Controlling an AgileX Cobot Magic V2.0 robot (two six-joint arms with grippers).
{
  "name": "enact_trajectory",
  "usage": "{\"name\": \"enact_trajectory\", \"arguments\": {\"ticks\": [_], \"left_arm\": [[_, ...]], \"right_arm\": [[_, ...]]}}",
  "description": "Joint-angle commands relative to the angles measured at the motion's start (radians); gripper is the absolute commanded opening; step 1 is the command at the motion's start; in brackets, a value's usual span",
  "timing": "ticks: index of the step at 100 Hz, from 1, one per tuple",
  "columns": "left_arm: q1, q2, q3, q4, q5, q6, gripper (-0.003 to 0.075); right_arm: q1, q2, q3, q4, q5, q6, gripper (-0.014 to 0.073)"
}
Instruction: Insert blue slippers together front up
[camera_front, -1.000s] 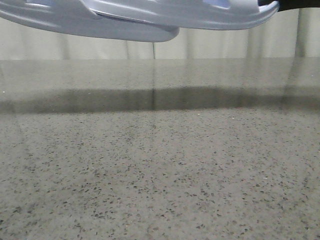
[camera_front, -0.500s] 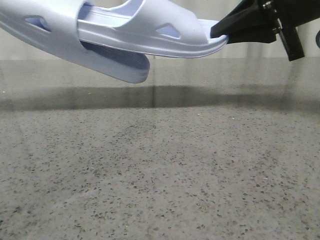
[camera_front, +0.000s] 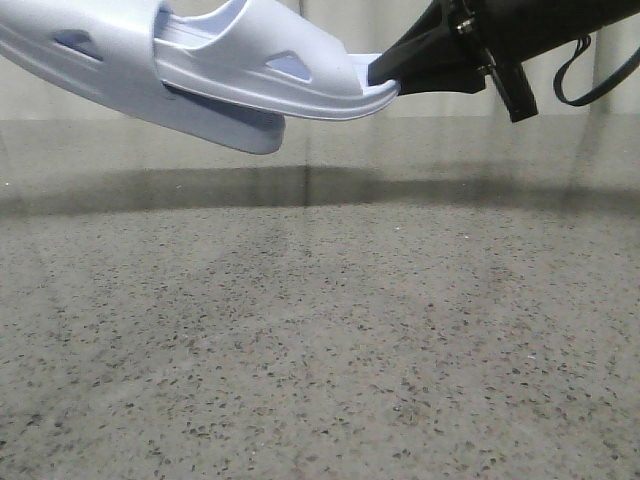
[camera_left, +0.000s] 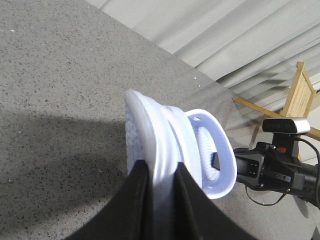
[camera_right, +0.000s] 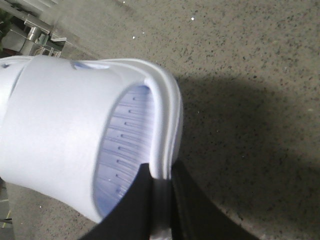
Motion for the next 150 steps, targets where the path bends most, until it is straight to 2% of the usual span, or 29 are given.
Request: {"name": "enact_trajectory", "arguments": {"ticks": [1,18,38,45,61,94,127,150], "left_arm": [[-0.021,-0.031,-0.029,-0.087,0.164,-0.007,0.0015],[-0.006,-0.031,-0.052,-0.049,0.164,-0.002,0.0015],[0.02,-0.031,-0.09,0.042,0.164,-0.031,0.0015],[0.02,-0.031,-0.092,0.036,0.164,-0.031,0.0015],[0.02,-0.031,-0.094,-0.008,0.164,-0.031,0.0015],[0.02,0.007,-0.094,-0.026,0.137,-0.036,0.0015],[0.014,0.123,-0.094,0.061,-0.023,0.014,0.0015],[0.014,0.237,-0.094,0.144,-0.049,0.049,0.0015]], "right_arm": [[0.031,-0.039,-0.044,0.06,0.138,-0.027,-0.009],[-0.01,-0.041,-0.044,0.045,0.15,-0.027,-0.0072],[-0.103,-0.044,-0.044,0.032,0.238,0.02,0.0144],[-0.138,-0.046,-0.044,0.026,0.287,0.029,0.0183],[-0.202,-0.071,-0.044,0.022,0.366,0.029,0.0183],[-0.331,-0.215,-0.044,-0.037,0.336,0.044,0.0183],[-0.336,-0.276,-0.044,-0.117,0.34,0.075,0.0183],[-0.336,-0.278,-0.044,-0.133,0.341,0.081,0.0183]]}}
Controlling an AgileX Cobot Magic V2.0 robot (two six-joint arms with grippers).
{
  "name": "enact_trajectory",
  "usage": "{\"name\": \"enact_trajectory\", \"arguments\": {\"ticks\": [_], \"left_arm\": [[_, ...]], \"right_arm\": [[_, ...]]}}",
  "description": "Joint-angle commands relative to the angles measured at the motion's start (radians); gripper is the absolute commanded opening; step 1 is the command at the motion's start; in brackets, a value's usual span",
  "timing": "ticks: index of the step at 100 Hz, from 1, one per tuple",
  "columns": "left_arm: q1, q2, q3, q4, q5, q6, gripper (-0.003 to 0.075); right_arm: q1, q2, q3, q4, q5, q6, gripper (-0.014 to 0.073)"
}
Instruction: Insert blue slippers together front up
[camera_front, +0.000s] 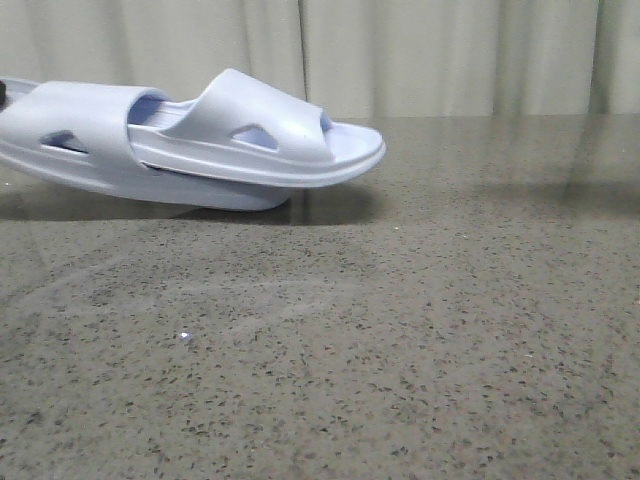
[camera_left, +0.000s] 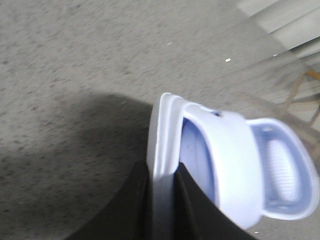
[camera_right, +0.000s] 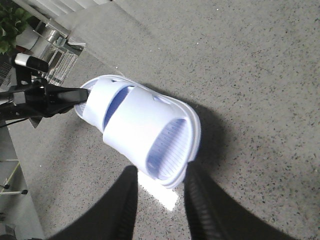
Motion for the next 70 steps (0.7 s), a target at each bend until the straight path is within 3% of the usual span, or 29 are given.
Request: {"name": "enact_trajectory", "arguments": {"ticks": [1,26,33,52,59,70], "left_arm": [[-0.007,0.008,-0.033,-0.031,0.025,0.022,0.0015],[-0.013,0.054,-0.033,0.032,0.025,0.086,0.0062],[-0.013,0.052,-0.038,0.028,0.025,0.114,0.0128],[-0.013,0.052,-0.062,0.023,0.029,0.139,0.0398],[-0.013,0.052,-0.074,0.024,0.034,0.139,0.044],[-0.013,0.03,-0.091,0.021,0.054,0.157,0.0438]], "right_arm": [[-0.004,-0.039,-0.031,0.054,0.022,0.001,0.0183],[-0.004,-0.039,-0.031,0.048,0.022,0.001,0.0183],[-0.004,-0.039,-0.031,0.043,0.02,0.007,0.0183],[-0.004,-0.043,-0.031,0.006,0.009,0.011,0.0183],[-0.004,-0.043,-0.031,-0.002,0.007,0.015,0.0183],[-0.004,-0.043,-0.031,-0.01,0.007,0.017,0.0183]]}}
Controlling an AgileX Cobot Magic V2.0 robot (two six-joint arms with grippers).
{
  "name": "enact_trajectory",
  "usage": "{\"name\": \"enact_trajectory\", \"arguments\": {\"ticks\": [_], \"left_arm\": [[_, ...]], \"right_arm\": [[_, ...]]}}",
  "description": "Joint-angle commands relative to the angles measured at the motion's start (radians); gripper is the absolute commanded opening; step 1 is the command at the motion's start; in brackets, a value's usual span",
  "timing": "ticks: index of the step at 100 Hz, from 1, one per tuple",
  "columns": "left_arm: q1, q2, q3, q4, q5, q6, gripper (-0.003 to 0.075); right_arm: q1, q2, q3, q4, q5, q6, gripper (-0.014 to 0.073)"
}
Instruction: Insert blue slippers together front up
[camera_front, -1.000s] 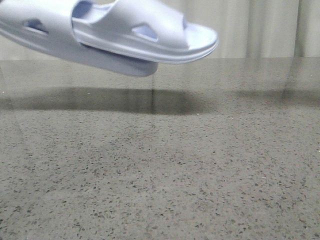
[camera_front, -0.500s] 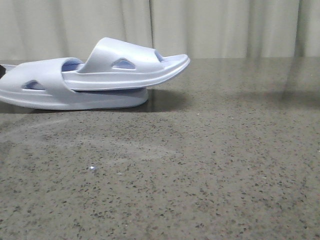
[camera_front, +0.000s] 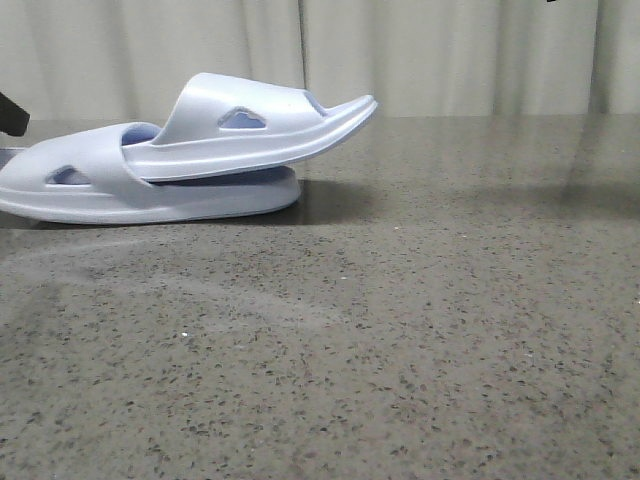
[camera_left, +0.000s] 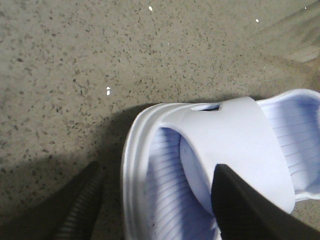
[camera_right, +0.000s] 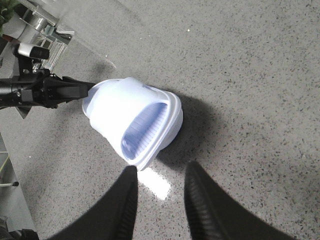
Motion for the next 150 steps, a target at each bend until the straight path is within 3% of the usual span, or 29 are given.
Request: {"name": "enact_trajectory", "arguments": {"ticks": [1,26,32,49,58,74,90,112,135,150], "left_arm": [[-0.008,-0.062,-0.039,-0.055,0.051,0.025,0.0438],[-0.008,-0.218,-0.084,0.0,0.066,0.048,0.043],[-0.008,-0.258,-0.09,0.01,0.06,0.048,0.0401],[-0.008,-0.377,-0.09,0.023,0.017,0.048,0.0175],[-0.008,-0.435,-0.09,0.032,-0.023,0.05,0.0012],[-0.008,-0.543,-0.058,0.035,-0.111,0.05,0.0015],[-0.02,-0.679,0.036,0.027,-0.277,0.064,0.0015],[-0.16,-0.873,0.219,-0.001,-0.586,0.098,0.0015],[-0.308,-1.022,0.425,0.031,-0.734,0.11,0.0015],[-0.34,-1.123,0.574,0.016,-0.811,0.11,0.0015]], "right_arm": [[-0.004,-0.04,-0.031,0.044,0.006,-0.001,0.0183],[-0.012,-0.044,-0.031,0.026,0.016,0.007,0.0178],[-0.012,-0.046,-0.031,0.023,0.027,0.009,0.0144],[-0.012,-0.078,-0.031,0.009,0.065,0.017,-0.009],[-0.012,-0.103,-0.029,0.006,0.051,0.017,-0.0088],[-0.012,-0.168,0.006,0.006,-0.014,0.017,-0.0087],[0.006,-0.295,0.144,0.008,-0.212,-0.005,-0.0087],[0.132,-0.495,0.337,0.044,-0.578,-0.054,-0.0087],[0.279,-0.632,0.489,0.044,-0.735,-0.14,-0.0087],[0.321,-0.74,0.64,0.044,-0.832,-0.155,-0.0087]]}}
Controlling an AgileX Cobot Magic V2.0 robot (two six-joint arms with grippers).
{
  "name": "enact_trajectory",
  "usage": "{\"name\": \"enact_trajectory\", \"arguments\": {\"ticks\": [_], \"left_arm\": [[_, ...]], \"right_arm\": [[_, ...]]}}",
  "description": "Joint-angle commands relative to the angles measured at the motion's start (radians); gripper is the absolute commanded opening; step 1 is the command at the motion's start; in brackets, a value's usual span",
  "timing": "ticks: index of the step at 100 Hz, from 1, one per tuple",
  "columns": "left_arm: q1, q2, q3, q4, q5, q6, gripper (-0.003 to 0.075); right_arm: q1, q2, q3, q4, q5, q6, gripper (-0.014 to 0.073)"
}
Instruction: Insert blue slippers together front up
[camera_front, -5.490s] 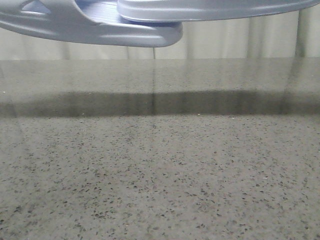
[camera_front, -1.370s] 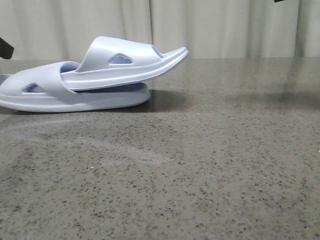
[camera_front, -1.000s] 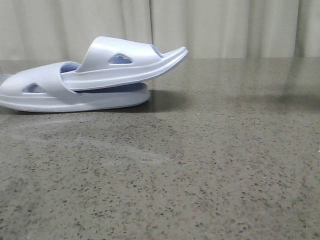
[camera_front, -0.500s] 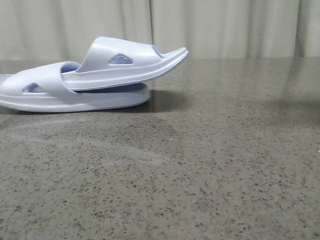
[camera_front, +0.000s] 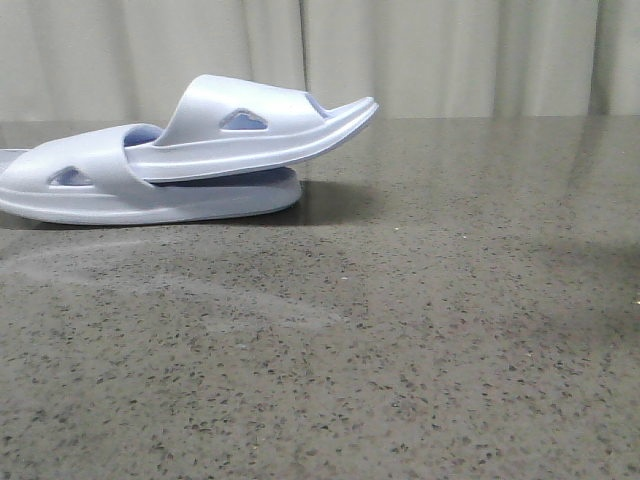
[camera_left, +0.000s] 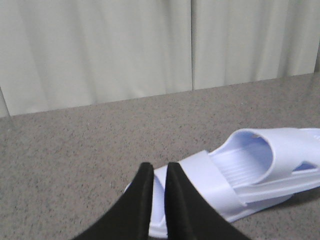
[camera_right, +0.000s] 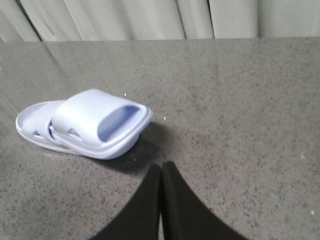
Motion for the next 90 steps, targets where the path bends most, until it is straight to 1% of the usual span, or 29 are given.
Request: {"name": "enact_trajectory", "arguments": {"ticks": [1,16,27,59,90], "left_arm": [[-0.017,-0.054,0.048,-0.042,-0.082,0.002,0.0015],[-0.017,-0.127,0.155,-0.069,-0.108,0.002,0.0015],[-0.017,-0.148,0.169,-0.095,-0.154,0.004,0.0015],[-0.017,-0.148,0.169,-0.152,-0.171,0.002,0.0015],[-0.017,-0.148,0.169,-0.152,-0.171,0.002,0.0015]], "right_arm": [[0.016,-0.065,0.055,0.034,-0.092,-0.022,-0.0087],[0.018,-0.19,0.205,0.048,-0.191,-0.022,-0.0087],[0.018,-0.235,0.262,0.062,-0.236,-0.022,-0.0088],[0.018,-0.24,0.276,0.075,-0.248,-0.022,-0.0089],[0.018,-0.24,0.276,0.075,-0.246,-0.022,-0.0089]]}}
